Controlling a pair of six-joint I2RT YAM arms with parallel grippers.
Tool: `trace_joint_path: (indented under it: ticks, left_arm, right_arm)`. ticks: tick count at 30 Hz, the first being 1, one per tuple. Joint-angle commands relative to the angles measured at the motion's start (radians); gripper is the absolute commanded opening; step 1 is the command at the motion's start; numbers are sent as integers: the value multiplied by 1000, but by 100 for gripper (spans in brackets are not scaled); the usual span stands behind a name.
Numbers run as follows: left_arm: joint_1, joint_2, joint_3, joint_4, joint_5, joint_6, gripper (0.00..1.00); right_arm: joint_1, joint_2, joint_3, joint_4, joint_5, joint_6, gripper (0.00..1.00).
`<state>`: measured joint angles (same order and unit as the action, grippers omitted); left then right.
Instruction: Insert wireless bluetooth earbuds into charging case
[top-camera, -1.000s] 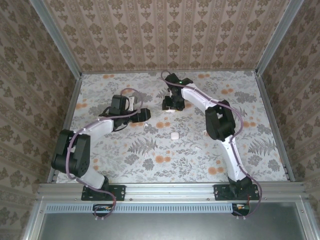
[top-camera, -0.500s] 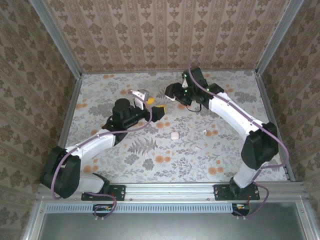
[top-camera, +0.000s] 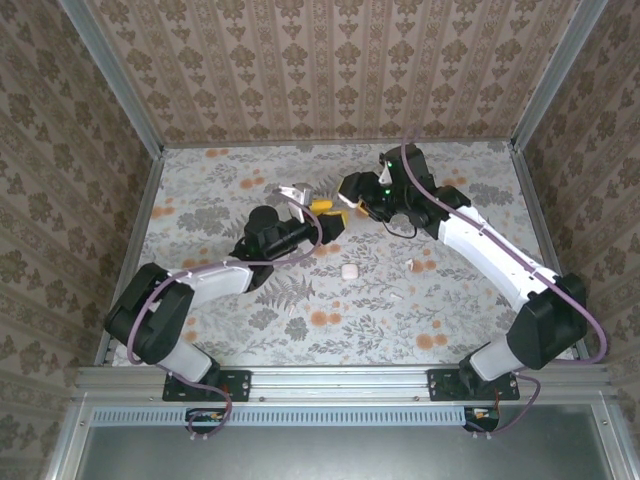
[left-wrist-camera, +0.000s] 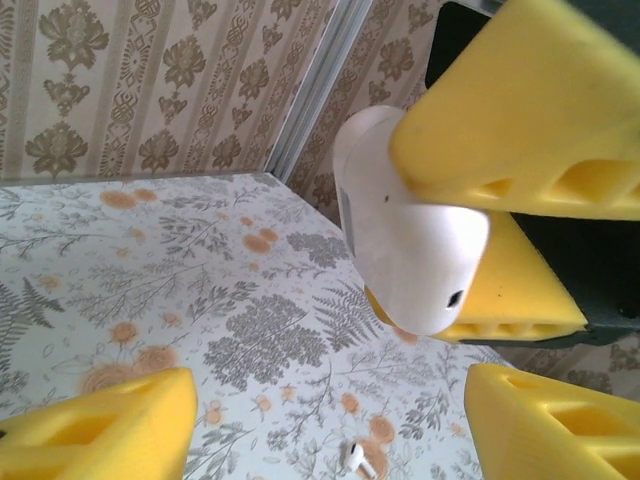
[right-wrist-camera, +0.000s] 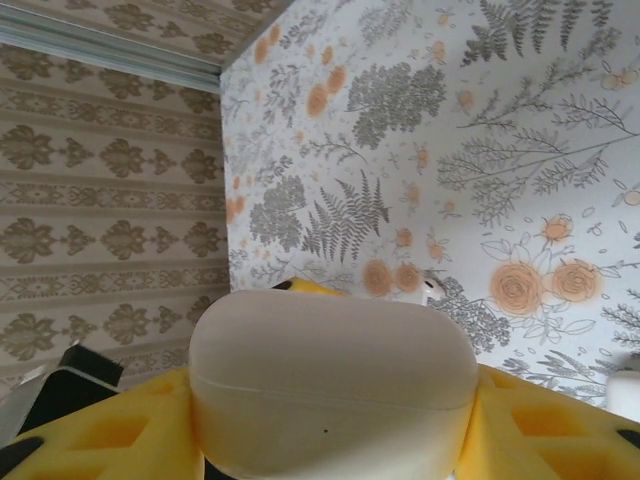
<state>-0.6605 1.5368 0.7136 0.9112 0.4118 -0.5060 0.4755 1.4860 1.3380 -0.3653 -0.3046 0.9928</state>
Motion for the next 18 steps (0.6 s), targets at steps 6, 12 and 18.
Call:
trace_joint_path:
  ticks: [6,12,18]
  left_arm:
    - [-11,13,67,77,30,-40,70]
    - [-14,18,80,75,27,-40,68]
    - [-14,36,101,87,42,-53,59]
  right_arm:
    - [2,-30,-20,38,-30,39,48]
    - [3,-31,-18,41,-40,47,48]
    - [13,-35,-25,45,-41,55,48]
